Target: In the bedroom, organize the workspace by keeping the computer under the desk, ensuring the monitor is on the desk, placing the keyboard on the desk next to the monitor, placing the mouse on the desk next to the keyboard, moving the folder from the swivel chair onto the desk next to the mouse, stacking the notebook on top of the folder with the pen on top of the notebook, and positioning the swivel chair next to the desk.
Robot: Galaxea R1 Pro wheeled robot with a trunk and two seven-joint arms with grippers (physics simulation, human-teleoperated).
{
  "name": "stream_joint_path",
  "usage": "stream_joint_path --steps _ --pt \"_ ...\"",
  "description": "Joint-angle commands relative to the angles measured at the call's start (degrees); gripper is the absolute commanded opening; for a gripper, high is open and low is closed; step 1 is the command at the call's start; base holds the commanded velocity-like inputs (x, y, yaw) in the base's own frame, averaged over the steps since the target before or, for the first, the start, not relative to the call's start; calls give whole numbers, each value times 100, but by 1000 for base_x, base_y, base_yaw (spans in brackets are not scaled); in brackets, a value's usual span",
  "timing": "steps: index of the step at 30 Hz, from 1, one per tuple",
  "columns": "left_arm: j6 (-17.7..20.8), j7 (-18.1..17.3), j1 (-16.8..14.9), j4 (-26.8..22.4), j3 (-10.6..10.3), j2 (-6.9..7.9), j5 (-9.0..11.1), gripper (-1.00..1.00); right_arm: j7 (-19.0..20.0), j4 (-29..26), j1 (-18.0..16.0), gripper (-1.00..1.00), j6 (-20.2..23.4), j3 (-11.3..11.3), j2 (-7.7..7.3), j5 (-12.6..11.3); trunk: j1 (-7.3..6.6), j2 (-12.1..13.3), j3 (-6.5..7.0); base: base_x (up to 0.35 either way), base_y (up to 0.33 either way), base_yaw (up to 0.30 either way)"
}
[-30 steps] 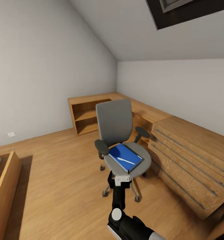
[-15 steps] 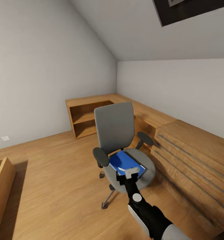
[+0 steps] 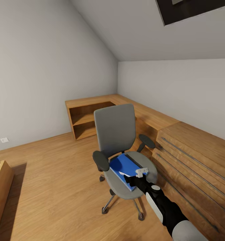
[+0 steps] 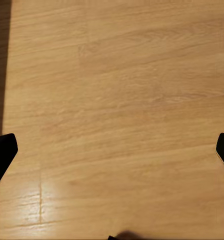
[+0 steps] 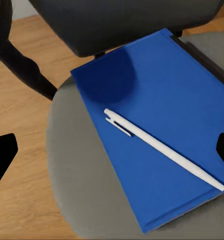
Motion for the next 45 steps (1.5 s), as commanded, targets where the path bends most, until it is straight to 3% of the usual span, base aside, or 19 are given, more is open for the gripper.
stream_joint_path --steps 1,7,8,10,12,13,16,17,23,26,35,42,45 --pt "-32 30 -1 -5 -24 7 59 100 -72 47 -11 100 158 5 1 -31 3 -2 -4 292 0 0" --pt "-22 33 -1 -13 -20 17 70 100 -749 288 -187 100 583 -3 24 -13 3 -2 -4 314 0 0" --pt "10 -6 -1 -57 144 146 129 100 -1135 470 -370 100 719 0 35 -18 3 -2 -4 325 0 0" --pt "26 -33 -1 -70 236 208 210 100 -1184 503 -395 100 740 5 37 -18 3 -2 -4 326 0 0" --pt "103 -118 -1 -84 324 281 414 100 -1222 538 -416 100 759 15 38 -14 3 -2 -4 327 0 0" --pt "454 -333 4 -142 381 392 739 100 -1229 563 -434 100 815 35 34 -11 3 -2 -4 327 0 0" --pt "880 -544 6 -234 403 504 913 100 -1196 571 -440 100 954 43 30 -3 3 -2 -4 327 0 0" --pt "1556 -1034 8 -550 472 698 1078 100 -1011 578 -452 100 1367 49 17 156 3 -2 -4 159 0 0" --pt "1674 -1154 8 -1000 524 722 1105 100 -922 567 -455 100 1575 49 27 311 3 -2 -4 67 0 0" --pt "1705 -1176 13 -1290 539 732 1146 100 -908 541 -456 100 1940 49 30 339 3 -2 -4 16 0 0" --pt "1714 -1155 17 -1634 552 736 1476 100 -874 310 -455 100 2470 49 16 344 201 -363 -166 3 0 0" --pt "1702 -1147 17 -1648 557 736 1499 100 -855 242 -455 100 2612 86 16 348 354 -644 -292 0 0 0" --pt "1699 -1144 17 -1641 557 736 1500 100 -851 224 -454 100 2623 201 17 350 420 -764 -345 0 0 0"
